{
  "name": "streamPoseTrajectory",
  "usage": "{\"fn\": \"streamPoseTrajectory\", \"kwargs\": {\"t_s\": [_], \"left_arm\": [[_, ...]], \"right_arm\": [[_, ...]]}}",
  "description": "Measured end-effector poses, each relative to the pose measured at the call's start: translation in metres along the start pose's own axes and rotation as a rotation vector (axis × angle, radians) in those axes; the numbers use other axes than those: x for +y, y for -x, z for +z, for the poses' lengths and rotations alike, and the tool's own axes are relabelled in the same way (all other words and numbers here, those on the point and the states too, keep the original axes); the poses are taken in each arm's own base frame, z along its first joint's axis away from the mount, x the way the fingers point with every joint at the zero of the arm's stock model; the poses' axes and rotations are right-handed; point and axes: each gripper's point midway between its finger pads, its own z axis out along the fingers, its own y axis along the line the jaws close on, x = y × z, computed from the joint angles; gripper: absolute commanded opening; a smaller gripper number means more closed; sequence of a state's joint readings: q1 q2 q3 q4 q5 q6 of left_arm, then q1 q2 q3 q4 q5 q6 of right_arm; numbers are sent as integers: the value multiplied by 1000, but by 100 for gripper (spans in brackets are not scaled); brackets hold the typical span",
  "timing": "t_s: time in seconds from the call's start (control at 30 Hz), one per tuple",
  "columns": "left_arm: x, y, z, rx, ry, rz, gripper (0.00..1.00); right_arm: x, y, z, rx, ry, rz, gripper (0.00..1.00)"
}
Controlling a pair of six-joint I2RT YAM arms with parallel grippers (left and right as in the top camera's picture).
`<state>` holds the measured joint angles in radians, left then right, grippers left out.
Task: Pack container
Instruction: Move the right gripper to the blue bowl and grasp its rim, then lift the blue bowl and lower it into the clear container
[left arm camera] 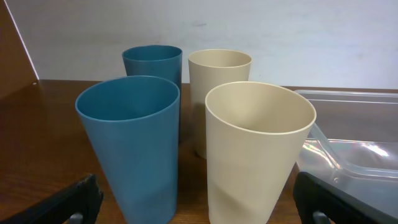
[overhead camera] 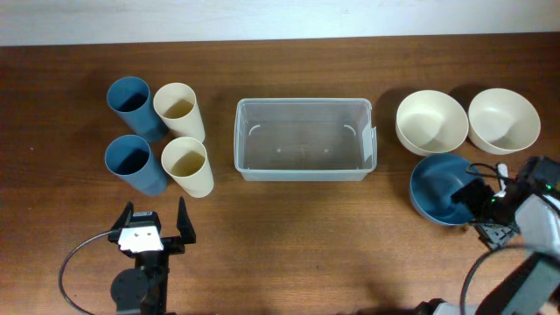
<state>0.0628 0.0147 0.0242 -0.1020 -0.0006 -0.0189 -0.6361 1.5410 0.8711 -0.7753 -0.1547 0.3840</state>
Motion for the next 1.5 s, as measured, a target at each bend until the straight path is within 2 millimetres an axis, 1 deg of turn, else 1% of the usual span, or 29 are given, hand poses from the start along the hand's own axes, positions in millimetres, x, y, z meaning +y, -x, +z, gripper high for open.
{"fn": "streamPoseTrajectory", "kwargs": {"t_s": [0.1,0.13,0.17,0.2,0.23,0.27,0.33,0.47,0.57,0.7,0.83,0.9,1.03,1.1,1.17,1.23,1.27,1.3,1.37,1.43,1.5], "left_arm": [[0,0,0,0,0,0,100],[0,0,0,0,0,0,100],[0,0,0,0,0,0,100],[0,0,0,0,0,0,100],[0,0,0,0,0,0,100],[0,0,0,0,0,0,100],[0,0,0,0,0,0,100],[0,0,0,0,0,0,100],[0,0,0,0,0,0,100],[0,0,0,0,0,0,100],[0,0,0,0,0,0,100],[0,0,0,0,0,0,100],[0,0,0,0,0,0,100],[0,0,0,0,0,0,100],[0,0,0,0,0,0,100],[0,0,0,0,0,0,100],[0,0,0,0,0,0,100],[0,0,0,0,0,0,100],[0,0,0,0,0,0,100],[0,0,0,0,0,0,100],[0,0,0,0,0,0,100]], "right_arm": [[-2,-3,12,39,-9,9,77],[-2,-3,14,44,-10,9,73],[-2,-3,16,47,-9,10,66],[-2,-3,16,48,-9,11,43],[-2,-3,16,47,-7,7,27],[-2,-3,16,45,-6,7,18],[-1,-2,16,44,-4,8,4],[-2,-4,16,51,-6,12,4],[-7,-20,12,122,-33,25,4],[-11,-43,-9,249,-72,27,4],[-2,-57,-49,342,-43,-23,4],[8,-62,-77,358,-4,-58,4],[26,-59,-140,274,70,-121,4],[37,-56,-169,201,119,-150,4],[53,-50,-196,109,201,-184,4],[72,-42,-220,18,292,-224,4],[81,-38,-228,-21,326,-240,4],[92,-33,-235,-60,358,-260,4],[122,-29,-244,-112,435,-315,4],[148,-32,-243,-118,481,-360,4],[181,-40,-238,-102,529,-423,4]]}}
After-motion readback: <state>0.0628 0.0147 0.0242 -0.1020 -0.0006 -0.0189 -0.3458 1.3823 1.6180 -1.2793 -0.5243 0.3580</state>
